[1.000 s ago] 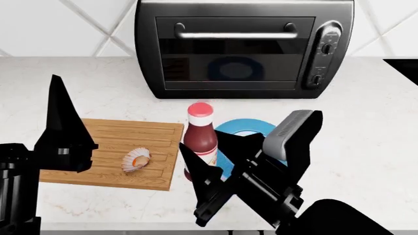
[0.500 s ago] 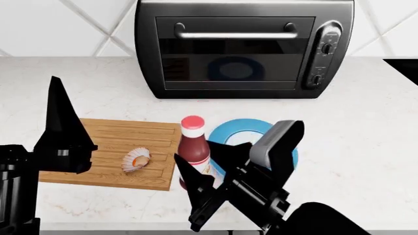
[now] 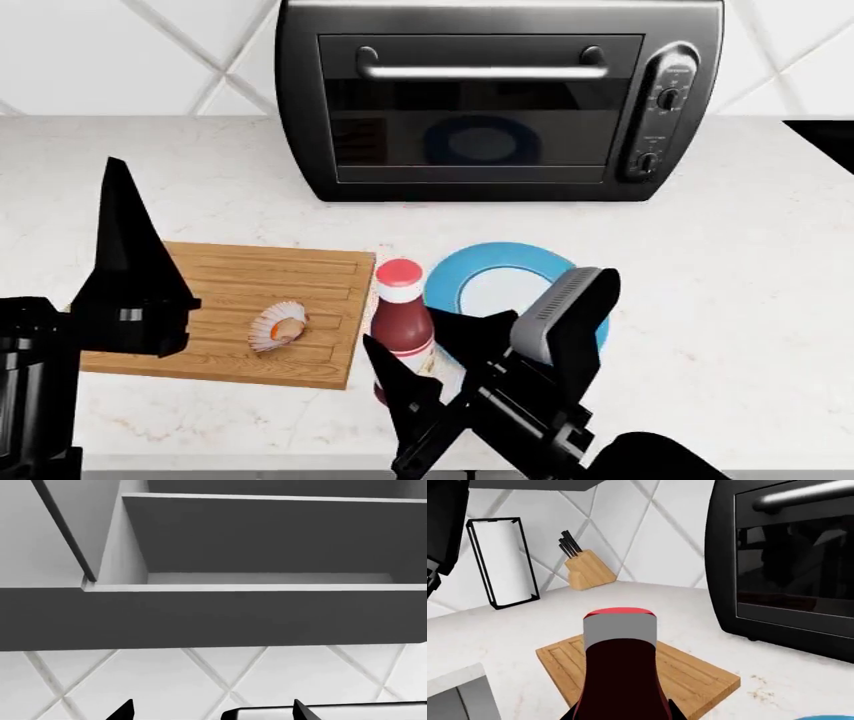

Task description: Pick the scallop from the plate and place it on the cutting board. Then pick the condiment bottle from the cabinet and place it next to the cutting board.

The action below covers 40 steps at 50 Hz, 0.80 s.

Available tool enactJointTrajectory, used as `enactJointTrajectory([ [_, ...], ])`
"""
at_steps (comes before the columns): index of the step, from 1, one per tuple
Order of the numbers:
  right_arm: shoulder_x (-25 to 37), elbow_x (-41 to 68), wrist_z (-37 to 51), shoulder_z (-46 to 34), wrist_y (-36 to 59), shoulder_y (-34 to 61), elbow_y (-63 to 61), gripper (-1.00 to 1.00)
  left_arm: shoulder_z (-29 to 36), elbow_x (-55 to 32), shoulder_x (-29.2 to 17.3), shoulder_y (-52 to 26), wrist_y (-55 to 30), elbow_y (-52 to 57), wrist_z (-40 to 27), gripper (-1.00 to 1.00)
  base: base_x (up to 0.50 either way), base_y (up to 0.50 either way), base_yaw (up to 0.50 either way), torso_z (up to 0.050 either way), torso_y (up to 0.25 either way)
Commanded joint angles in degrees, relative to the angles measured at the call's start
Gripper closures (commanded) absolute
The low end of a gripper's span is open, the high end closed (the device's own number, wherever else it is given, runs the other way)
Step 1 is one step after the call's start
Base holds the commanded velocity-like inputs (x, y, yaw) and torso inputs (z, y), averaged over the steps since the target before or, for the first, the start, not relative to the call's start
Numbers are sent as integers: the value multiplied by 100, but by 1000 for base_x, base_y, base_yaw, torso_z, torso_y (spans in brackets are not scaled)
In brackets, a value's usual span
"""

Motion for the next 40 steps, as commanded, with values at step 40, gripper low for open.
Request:
enactJointTrajectory([
  [40,-41,-807,-543,-665,-1019,77,911,100,-24,48,-60,90,93,29,-16,-100,0,0,0,0,0],
])
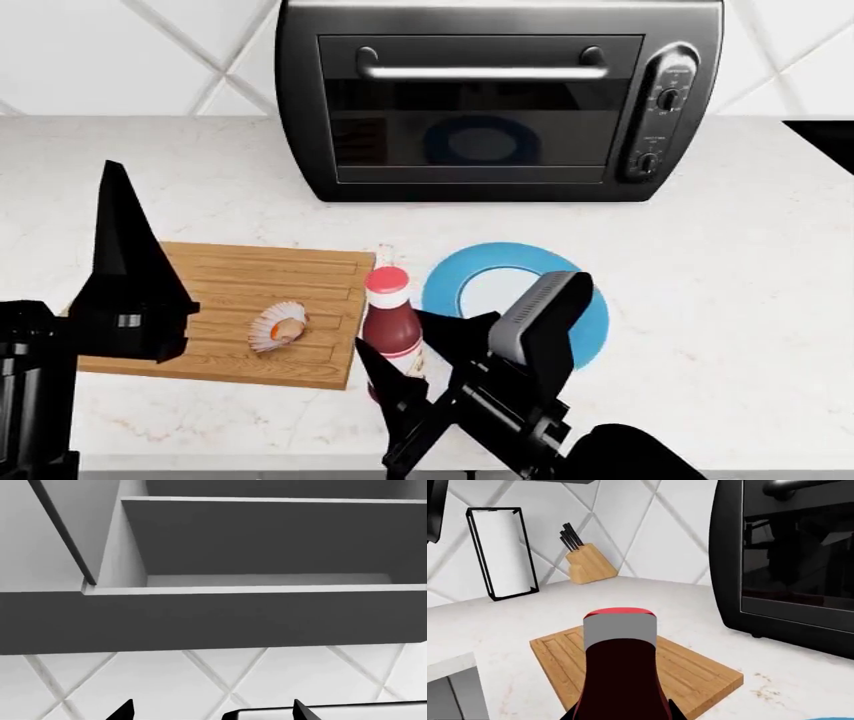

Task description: Pick the scallop from the plate and place it on the cutting board. Then pick the condiment bottle from the cabinet and place it next to the cutting board.

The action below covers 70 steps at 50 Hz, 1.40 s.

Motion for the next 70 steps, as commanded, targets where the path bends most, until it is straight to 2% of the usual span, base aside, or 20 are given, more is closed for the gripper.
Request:
enactJointTrajectory([
  [1,-18,-150,-133,-117,-193,53,152,100,-9,8,-15,18,23,3,-1,-100,0,0,0,0,0],
  [53,26,-218,-106,-264,-648,10,713,100,3,68,-60,62,74,1,-25,-100,0,0,0,0,0],
  [70,-139,-255,-374,-423,-1046,88,1106,100,-12,72,-73,107,104,19,-36,-100,0,0,0,0,0],
])
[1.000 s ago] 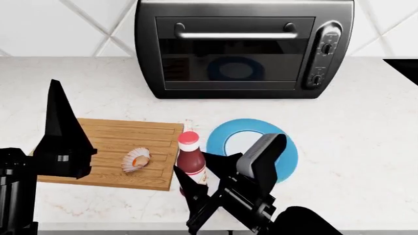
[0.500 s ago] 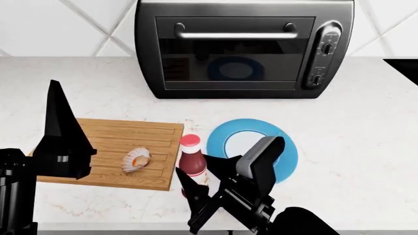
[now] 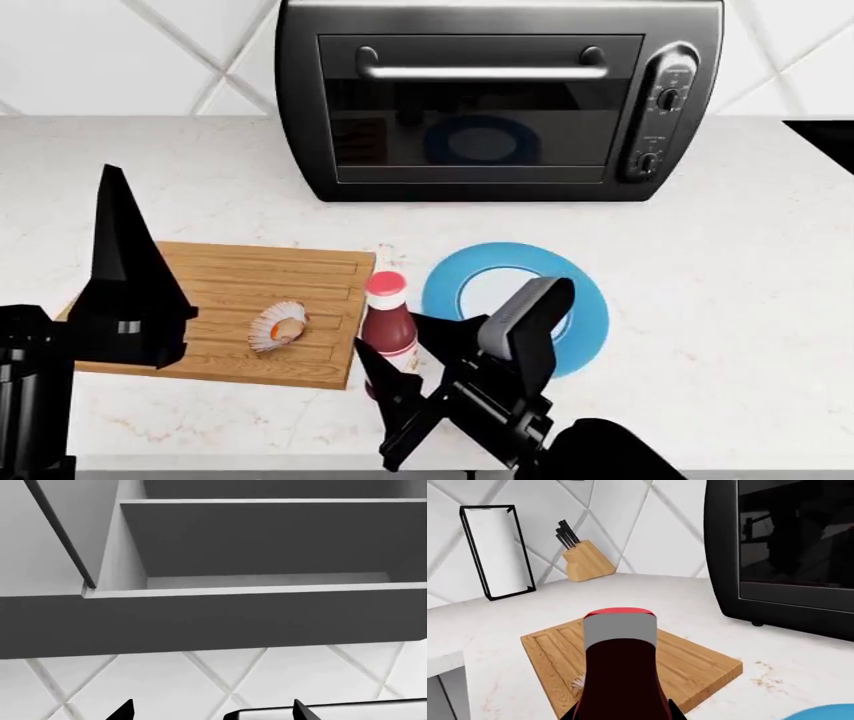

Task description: Pick the scallop from the plate and place it on the cutting board. Then pick the condiment bottle from the cabinet and place it next to the cutting board.

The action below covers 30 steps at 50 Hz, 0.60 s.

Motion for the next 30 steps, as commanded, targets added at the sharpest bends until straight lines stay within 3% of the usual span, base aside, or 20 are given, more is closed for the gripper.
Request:
enactJointTrajectory([
  [1,-67,-45,-149,-61,-206,34,147,100,-6,5,-7,21,25,-1,-3,-100,0,0,0,0,0],
  [13,-64,-27,-102,-57,-250,30,196,100,-5,11,-25,34,36,11,-1,-100,0,0,0,0,0],
  [14,-64,-30,-93,-57,-252,35,199,-100,-5,11,-27,34,36,12,-1,-100,0,0,0,0,0],
  [30,-48,4,-66,-101,-263,75,202,-100,8,15,-50,41,31,35,-6,-100,0,0,0,0,0],
])
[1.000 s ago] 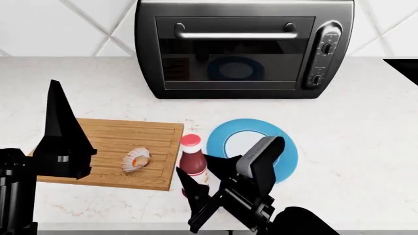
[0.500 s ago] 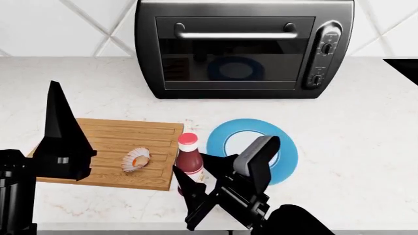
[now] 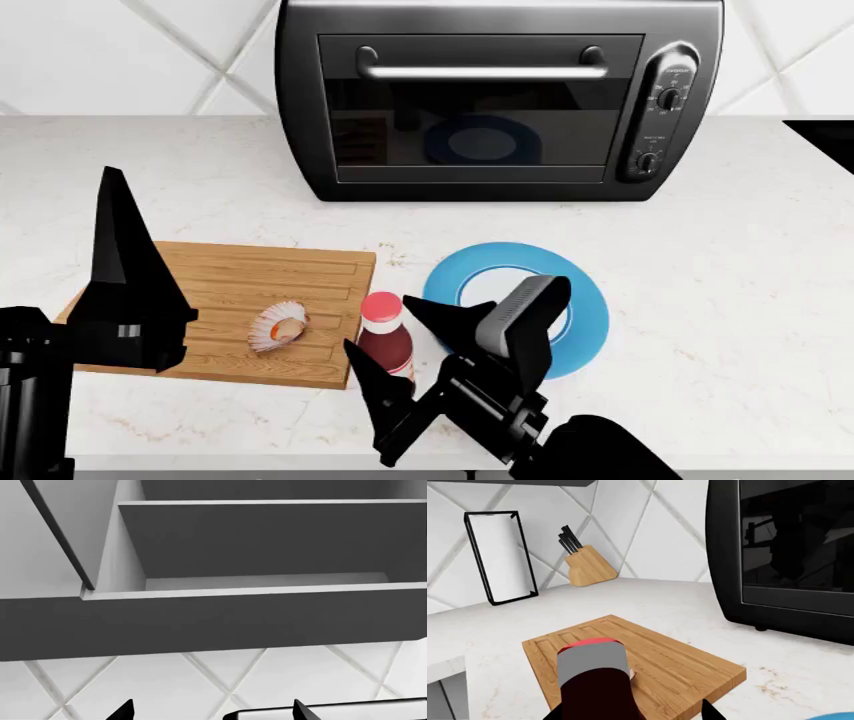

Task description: Pick the scallop from the plate and place it on the cutting board. Then pick the condiment bottle from the cabinet and place it next to the cutting board.

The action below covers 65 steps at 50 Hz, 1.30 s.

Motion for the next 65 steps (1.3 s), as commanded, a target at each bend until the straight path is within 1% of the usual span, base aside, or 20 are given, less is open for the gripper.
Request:
enactJointTrajectory([
  [1,23,32,24,-25,9,23,-56,-100,5,2,-14,7,3,11,-3,-100,0,0,0,0,0],
  [18,370,661,485,252,556,55,-1535,-100,42,7,-14,-30,-10,2,-17,-100,0,0,0,0,0],
  [25,462,884,776,436,800,371,-2074,-100,41,-3,-24,-46,-25,22,-31,-100,0,0,0,0,0],
  [35,884,1701,1450,1174,1209,701,-3125,-100,20,-16,-66,-38,-78,88,-66,-100,0,0,0,0,0],
  [43,1168,1990,2002,1873,1169,877,-3529,-100,-22,-34,-98,34,-62,81,-60,-100,0,0,0,0,0],
  [46,1250,1757,2024,2118,913,621,-3671,-100,-40,-44,-93,83,-4,51,-35,-100,0,0,0,0,0],
  [48,1266,1446,1988,2335,598,281,-3745,-100,-44,-39,-96,129,48,42,-3,-100,0,0,0,0,0],
  [52,1282,664,1876,2643,-62,-431,-3859,-100,-129,-78,-133,288,193,45,74,-100,0,0,0,0,0],
  [55,1236,-94,1752,2787,-709,-1074,-3859,-100,-260,-333,-207,522,418,112,229,-100,0,0,0,0,0],
  [61,793,-1327,1509,3062,-2275,-2184,-3471,-100,-494,-857,-316,836,747,232,428,-100,0,0,0,0,0],
  [65,379,-1967,1439,3227,-3461,-2701,-2864,-100,-627,-1144,-372,972,902,310,507,-100,0,0,0,0,0],
])
